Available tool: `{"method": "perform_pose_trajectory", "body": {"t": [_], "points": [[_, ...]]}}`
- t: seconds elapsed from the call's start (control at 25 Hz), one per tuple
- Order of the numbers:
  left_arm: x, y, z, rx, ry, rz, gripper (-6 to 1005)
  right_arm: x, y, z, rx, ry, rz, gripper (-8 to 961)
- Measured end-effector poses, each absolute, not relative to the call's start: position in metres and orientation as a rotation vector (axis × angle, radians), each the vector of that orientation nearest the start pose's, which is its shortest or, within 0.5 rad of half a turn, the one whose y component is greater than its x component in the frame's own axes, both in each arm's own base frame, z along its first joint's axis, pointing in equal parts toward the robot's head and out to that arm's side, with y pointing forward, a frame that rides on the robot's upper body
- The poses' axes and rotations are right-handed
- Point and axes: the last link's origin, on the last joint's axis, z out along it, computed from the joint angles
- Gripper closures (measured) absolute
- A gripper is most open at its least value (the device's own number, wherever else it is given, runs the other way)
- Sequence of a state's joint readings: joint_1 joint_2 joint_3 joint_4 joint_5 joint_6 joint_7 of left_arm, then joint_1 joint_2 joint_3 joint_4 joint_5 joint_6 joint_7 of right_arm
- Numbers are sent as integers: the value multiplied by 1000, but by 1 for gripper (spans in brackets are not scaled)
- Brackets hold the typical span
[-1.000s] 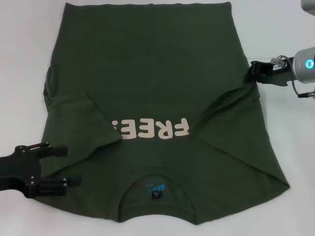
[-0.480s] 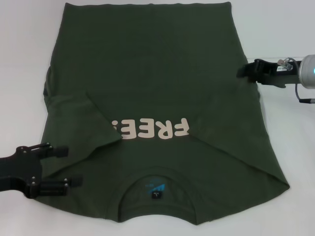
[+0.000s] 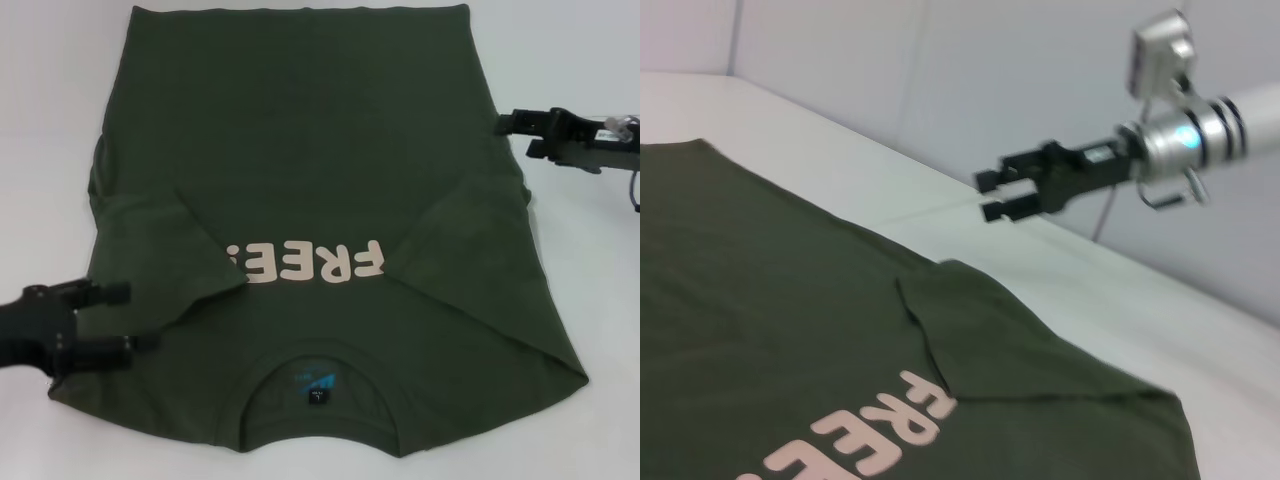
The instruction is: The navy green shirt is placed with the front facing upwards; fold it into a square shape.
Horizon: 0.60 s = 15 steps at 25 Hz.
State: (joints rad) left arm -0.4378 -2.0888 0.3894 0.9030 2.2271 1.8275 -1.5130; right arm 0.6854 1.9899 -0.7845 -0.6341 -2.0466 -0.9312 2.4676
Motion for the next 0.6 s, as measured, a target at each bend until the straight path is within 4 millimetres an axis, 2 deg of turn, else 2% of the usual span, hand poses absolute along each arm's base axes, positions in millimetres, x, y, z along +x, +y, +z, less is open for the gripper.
{"method": "perform_pose_trajectory", "body": {"t": [0.32,0.44,0.6], "points": [[-308,293,84,-2483,-1180,-723,186,298,397,68,-1950,1682,779,213],[-319,293,88,-2414,-1311,-658,187,306,376,77,-2025,1662,814,198],[-329,296,88,-2330,-1489,-564,188,316,344,85,-2146,1547,887,177]]}}
